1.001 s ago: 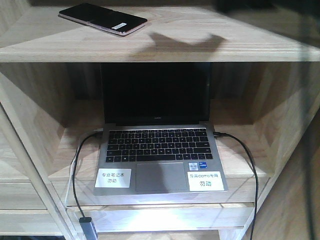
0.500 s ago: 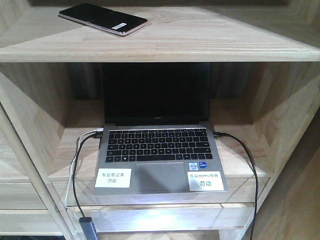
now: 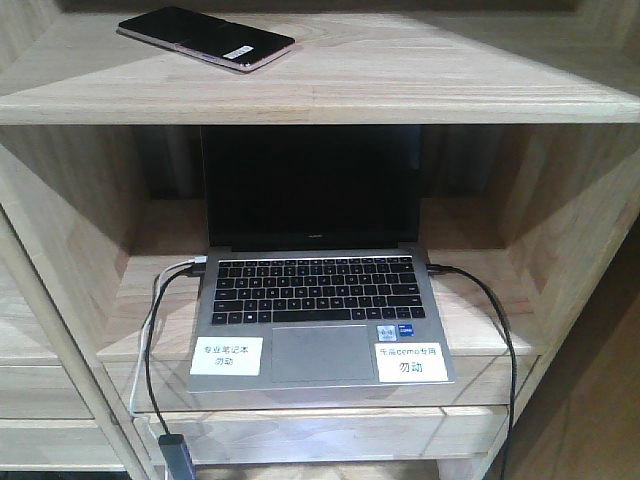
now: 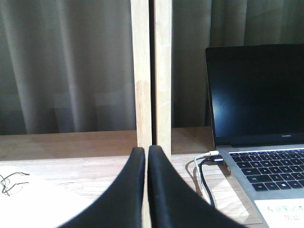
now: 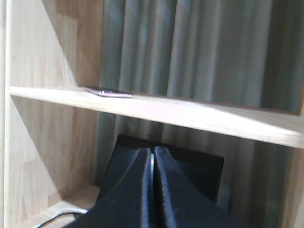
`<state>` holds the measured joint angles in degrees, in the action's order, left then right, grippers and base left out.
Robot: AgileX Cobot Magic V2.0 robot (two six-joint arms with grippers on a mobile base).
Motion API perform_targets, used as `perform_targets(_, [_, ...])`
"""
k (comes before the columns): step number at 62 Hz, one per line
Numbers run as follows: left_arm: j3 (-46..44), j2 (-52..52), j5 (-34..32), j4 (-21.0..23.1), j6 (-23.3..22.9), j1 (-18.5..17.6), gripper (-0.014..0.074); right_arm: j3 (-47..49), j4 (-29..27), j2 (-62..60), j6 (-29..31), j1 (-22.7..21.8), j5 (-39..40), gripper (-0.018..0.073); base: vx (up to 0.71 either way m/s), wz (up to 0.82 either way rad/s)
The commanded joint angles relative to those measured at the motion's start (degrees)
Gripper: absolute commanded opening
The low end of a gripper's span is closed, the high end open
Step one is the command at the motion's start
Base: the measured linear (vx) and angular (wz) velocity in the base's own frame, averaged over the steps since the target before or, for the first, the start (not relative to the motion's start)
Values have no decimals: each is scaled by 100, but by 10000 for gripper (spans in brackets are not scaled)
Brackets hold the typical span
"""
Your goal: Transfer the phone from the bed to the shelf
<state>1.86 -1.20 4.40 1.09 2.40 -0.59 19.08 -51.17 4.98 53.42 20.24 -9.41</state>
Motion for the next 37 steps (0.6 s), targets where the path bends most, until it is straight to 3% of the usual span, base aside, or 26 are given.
perform_targets(1, [-144,-25,-440,52,-17,-12,1,148,-51,69,12,-21,316,-3,0,0])
perform_targets(29, [-144,-25,-440,52,-17,-12,1,148,-29,89,12,-22,373,-3,0,0])
perform_targets(34, [-144,-25,-440,52,-17,-12,1,148,202,89,-91,-28,373,-3,0,0])
perform_targets(37, [-144,-25,-440,52,-17,-12,1,148,588,89,-476,-28,367,-3,0,0])
